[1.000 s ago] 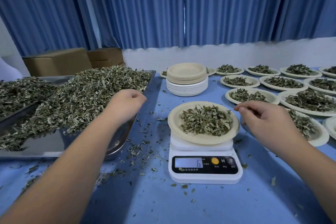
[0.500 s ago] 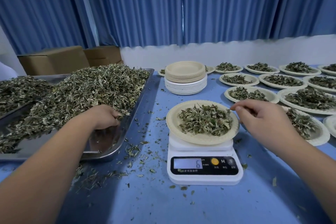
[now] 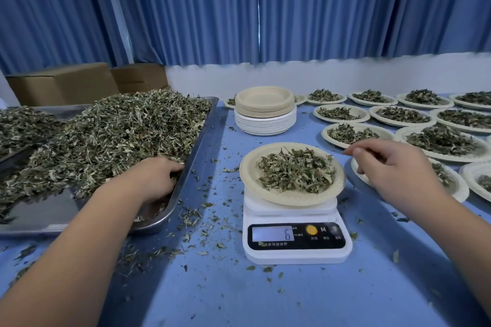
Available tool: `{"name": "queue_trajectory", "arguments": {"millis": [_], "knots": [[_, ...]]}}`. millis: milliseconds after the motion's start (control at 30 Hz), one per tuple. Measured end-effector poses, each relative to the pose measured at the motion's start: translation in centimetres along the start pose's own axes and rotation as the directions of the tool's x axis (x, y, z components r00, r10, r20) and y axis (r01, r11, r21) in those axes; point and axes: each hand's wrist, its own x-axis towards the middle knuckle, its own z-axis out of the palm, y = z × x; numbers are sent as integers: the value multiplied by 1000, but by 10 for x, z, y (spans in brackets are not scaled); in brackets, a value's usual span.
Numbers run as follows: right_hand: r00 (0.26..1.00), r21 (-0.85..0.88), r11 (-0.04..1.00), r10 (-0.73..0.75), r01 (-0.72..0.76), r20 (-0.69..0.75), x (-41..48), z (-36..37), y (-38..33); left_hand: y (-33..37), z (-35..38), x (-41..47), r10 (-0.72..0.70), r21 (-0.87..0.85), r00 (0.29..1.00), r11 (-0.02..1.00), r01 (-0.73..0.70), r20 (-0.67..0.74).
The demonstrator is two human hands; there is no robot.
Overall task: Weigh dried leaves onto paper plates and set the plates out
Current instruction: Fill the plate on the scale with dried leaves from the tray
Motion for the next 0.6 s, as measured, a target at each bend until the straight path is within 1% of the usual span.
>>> {"name": "queue_trajectory", "arguments": {"millis": [167,300,367,467,600], "knots": [[1000,-18,1000,-10,10,-1,-1,-2,0,5,-2,-6,-39,0,997,999,39,-67],[1000,-24,999,-23,23,7,-4,-3,-2,5,0,-9,-72,-75,992,995,65,-100],[1000,-27,999,-27,28,9,-4,-2,-3,4,-1,-12,-83,-141,987,988,63,-137],[999,-31,999,-39,39,11,-5,-2,-6,2,-1,-16,-95,-283,969,959,28,-226],[999,-27,999,-41,41,11,-5,-2,-7,9,-4,-24,-127,-434,920,899,-51,-372]]}}
